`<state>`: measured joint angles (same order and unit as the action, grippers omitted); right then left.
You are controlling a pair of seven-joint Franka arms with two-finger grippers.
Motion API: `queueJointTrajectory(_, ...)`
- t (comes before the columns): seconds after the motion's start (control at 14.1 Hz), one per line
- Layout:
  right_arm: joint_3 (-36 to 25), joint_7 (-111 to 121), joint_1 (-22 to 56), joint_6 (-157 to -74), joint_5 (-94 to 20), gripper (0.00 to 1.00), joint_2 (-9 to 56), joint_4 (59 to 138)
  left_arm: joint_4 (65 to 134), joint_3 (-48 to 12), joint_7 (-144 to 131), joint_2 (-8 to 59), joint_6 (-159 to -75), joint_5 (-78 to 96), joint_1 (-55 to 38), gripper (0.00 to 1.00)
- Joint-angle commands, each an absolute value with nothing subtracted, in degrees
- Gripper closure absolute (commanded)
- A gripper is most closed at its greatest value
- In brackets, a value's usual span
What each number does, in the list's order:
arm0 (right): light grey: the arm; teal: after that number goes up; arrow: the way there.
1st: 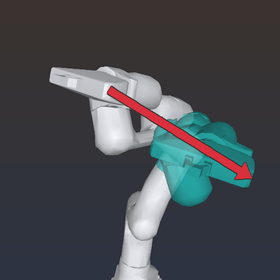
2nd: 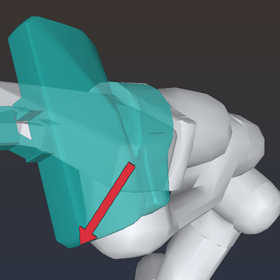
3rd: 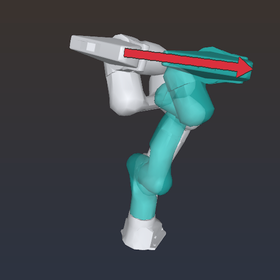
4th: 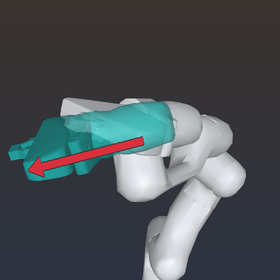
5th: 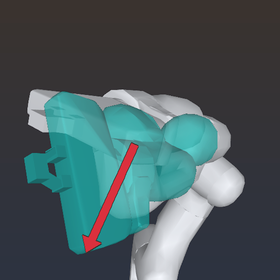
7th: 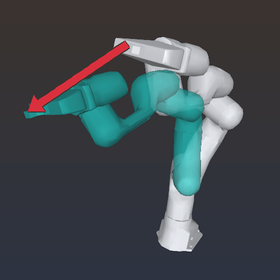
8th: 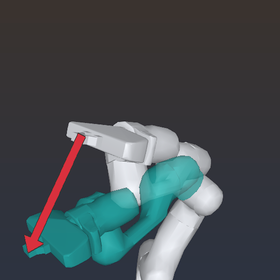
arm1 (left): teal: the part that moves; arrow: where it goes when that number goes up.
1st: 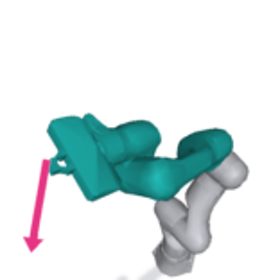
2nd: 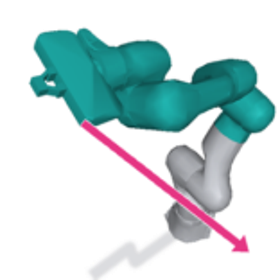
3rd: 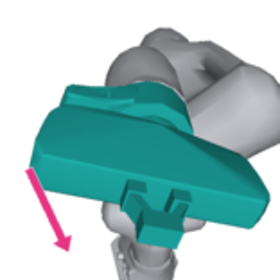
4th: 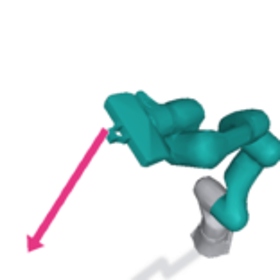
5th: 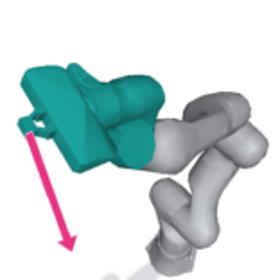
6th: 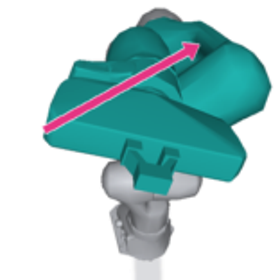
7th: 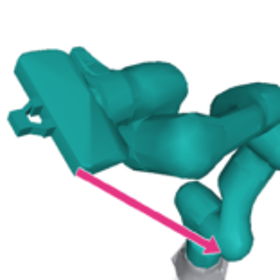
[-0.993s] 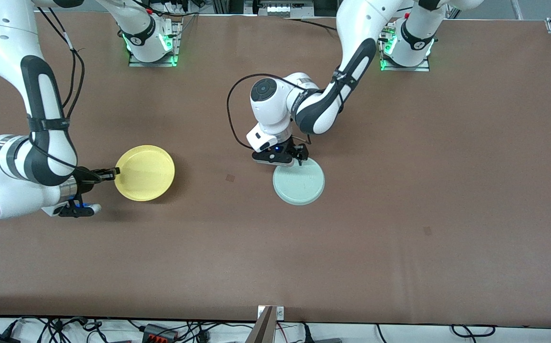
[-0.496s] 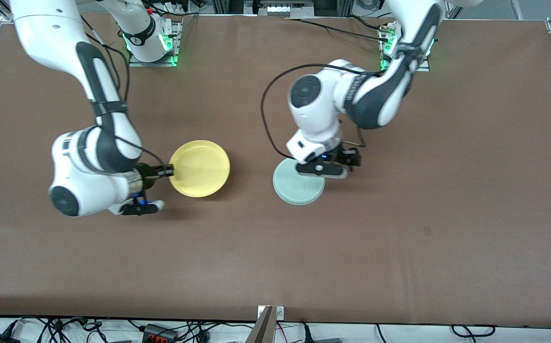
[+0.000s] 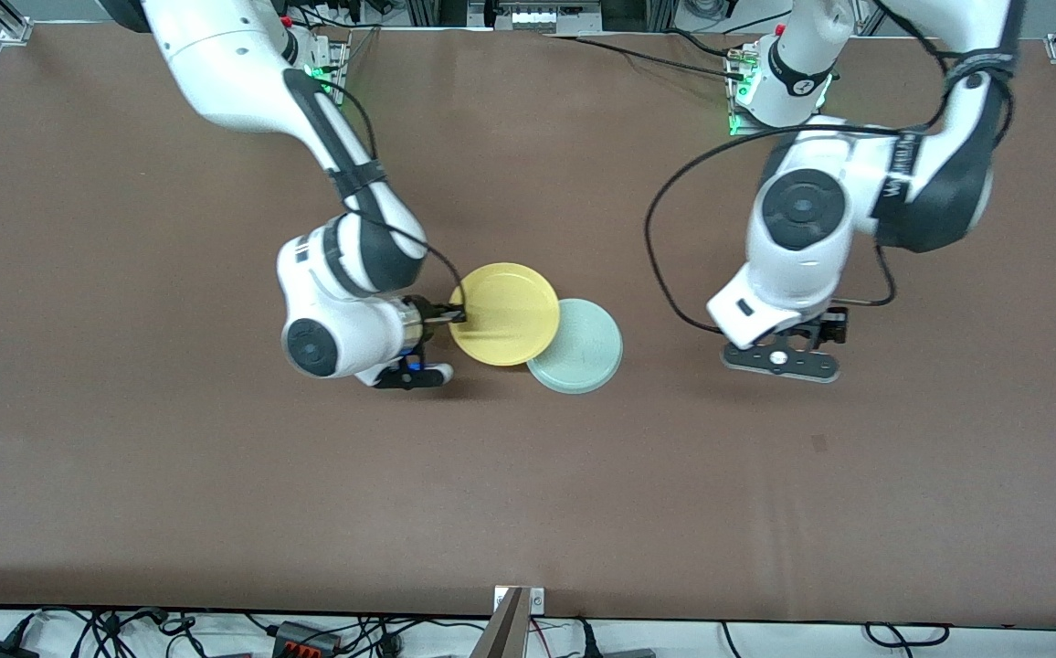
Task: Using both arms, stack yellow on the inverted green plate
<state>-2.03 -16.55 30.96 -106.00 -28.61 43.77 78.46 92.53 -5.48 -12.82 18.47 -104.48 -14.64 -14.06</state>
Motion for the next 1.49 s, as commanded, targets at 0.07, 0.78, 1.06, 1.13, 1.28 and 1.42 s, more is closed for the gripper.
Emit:
queueJointTrajectory(0.07,-2.64,-22.49,34.8,-112.3,-31.98,1.0,46.14,76.9,103.96,-6.5,-9.23,6.52,-105.03,-6.77,-9.32,0.03)
queueJointTrajectory(0.78,-2.55,-26.19,39.29,-124.71,-38.14,1.0,50.62,76.82,94.68,-5.89,-3.25,0.09,-91.17,-0.88,-4.75,0.0)
queueJointTrajectory(1.06,-2.55,-26.01,39.29,-124.63,-38.06,1.0,51.06,76.82,93.26,-5.71,-3.69,1.92,-89.38,0.44,-2.99,0.0)
queueJointTrajectory(1.13,-2.55,-26.1,39.29,-124.63,-38.14,1.0,50.98,76.9,90.99,-5.63,-3.43,2.63,-88.78,0.09,-2.64,0.0)
queueJointTrajectory(1.28,-2.64,-26.19,39.2,-124.02,-38.15,1.0,50.71,76.9,89.74,-5.63,-2.55,3.95,-85.96,0.87,-0.02,0.0)
queueJointTrajectory(1.42,-2.64,-26.02,38.85,-123.58,-38.14,1.0,50.36,76.9,90.61,-3.88,-1.06,3.43,-87.0,4.29,0.09,0.0)
